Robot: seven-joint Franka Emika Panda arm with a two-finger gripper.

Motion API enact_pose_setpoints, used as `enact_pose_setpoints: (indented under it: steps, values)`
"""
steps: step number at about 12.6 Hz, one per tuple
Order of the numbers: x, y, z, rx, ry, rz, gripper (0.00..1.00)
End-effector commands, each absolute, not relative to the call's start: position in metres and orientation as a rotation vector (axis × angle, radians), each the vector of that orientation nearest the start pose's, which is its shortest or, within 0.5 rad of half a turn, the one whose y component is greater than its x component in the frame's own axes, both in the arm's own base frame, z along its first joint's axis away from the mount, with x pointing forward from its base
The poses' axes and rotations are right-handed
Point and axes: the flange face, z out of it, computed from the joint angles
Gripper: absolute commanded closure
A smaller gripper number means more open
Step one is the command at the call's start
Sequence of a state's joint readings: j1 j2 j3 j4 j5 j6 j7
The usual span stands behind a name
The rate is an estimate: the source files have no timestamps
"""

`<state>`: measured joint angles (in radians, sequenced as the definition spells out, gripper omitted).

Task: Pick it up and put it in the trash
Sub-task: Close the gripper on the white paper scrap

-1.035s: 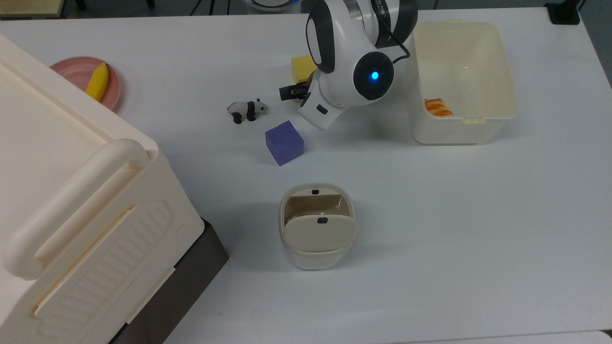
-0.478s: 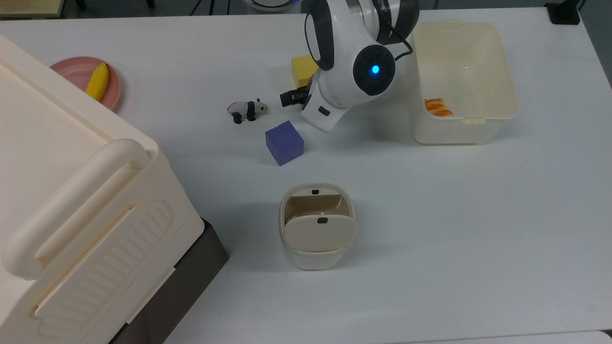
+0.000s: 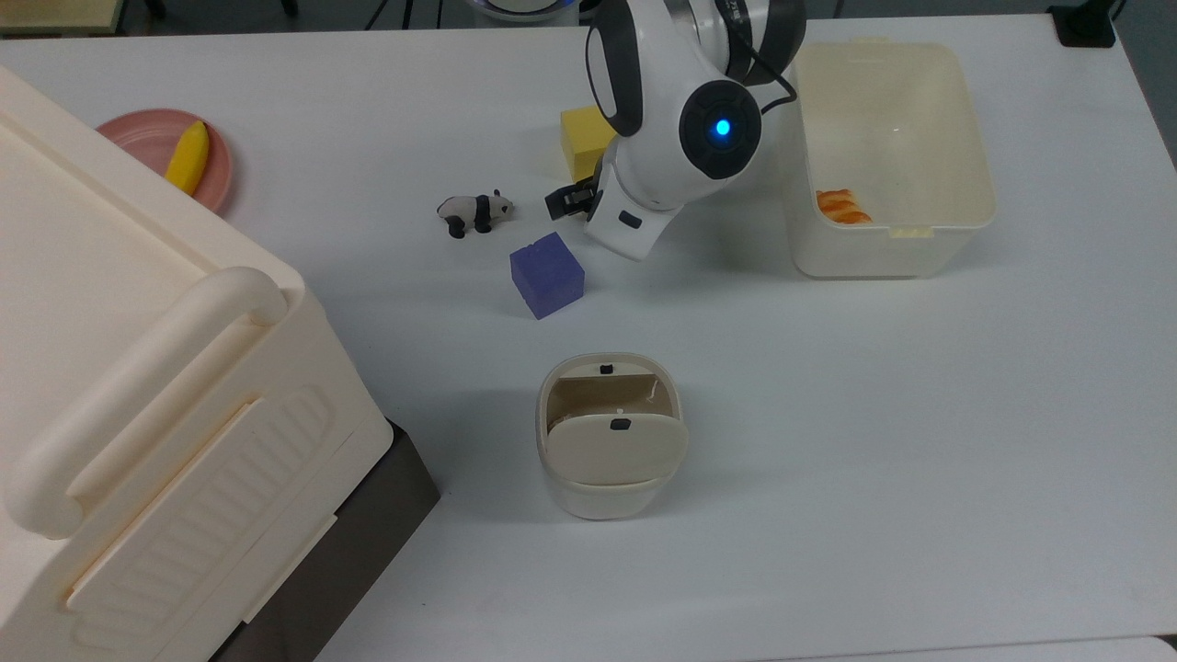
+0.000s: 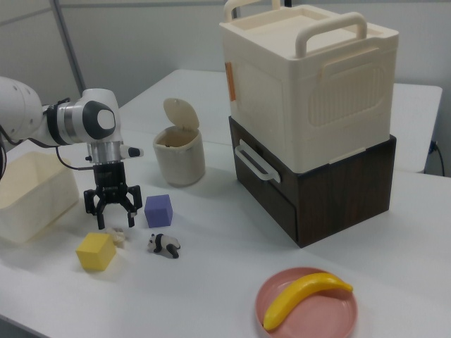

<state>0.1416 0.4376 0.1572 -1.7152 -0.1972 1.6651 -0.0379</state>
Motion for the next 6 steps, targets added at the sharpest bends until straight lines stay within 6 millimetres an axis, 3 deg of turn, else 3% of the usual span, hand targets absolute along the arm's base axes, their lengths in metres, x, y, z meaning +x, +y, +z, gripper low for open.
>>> enact_pose_setpoints:
  steps: [1, 2, 3, 5, 6]
  values:
    - [0.5826, 0.1541, 0.3086, -3.156, -0.710, 0.736, 0.43]
    - [0.5821, 0.1541, 0.3079, -3.158, -0.706, 0.738, 0.46]
    - [0.5812, 0.1557, 0.3065, -3.159, -0.704, 0.742, 0.57]
    - [0.5808, 0.1558, 0.3027, -3.154, -0.703, 0.755, 0.89]
    - [0.5810, 0.1549, 0.3027, -3.155, -0.701, 0.755, 1.00]
